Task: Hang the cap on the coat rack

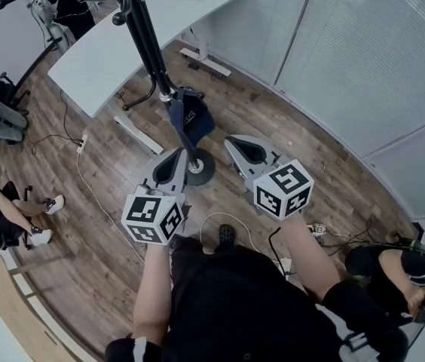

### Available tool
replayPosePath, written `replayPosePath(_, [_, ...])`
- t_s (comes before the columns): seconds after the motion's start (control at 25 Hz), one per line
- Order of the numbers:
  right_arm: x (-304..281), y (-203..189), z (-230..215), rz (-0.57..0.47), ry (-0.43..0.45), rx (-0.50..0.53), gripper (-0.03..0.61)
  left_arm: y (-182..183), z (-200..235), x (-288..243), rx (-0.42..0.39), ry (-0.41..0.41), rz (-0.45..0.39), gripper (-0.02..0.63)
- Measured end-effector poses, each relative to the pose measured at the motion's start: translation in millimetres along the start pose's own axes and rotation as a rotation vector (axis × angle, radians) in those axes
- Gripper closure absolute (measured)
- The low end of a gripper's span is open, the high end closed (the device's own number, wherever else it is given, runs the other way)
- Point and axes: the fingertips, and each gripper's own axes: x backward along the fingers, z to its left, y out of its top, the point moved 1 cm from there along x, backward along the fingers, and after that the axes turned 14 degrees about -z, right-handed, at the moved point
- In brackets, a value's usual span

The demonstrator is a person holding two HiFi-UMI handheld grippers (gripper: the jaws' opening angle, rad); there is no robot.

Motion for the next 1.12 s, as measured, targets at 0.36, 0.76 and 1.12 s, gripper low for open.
replayPosePath(0.36, [1,-3,6,0.020,0.010,0.002,0.548,-2,-3,3,-0.005,-0.005,0.008,0.598])
replayPosePath(0.76, [3,-5,4,0.035,0.012,-0.010,0.548,-4,-9,3,-0.008,-0.009,0.016,0.598])
replayPosePath(1.12, [7,-2,6,0.037,0.029,-0.017,0.548,-4,-15,3,-0.009,-0.014,0.018,0.598])
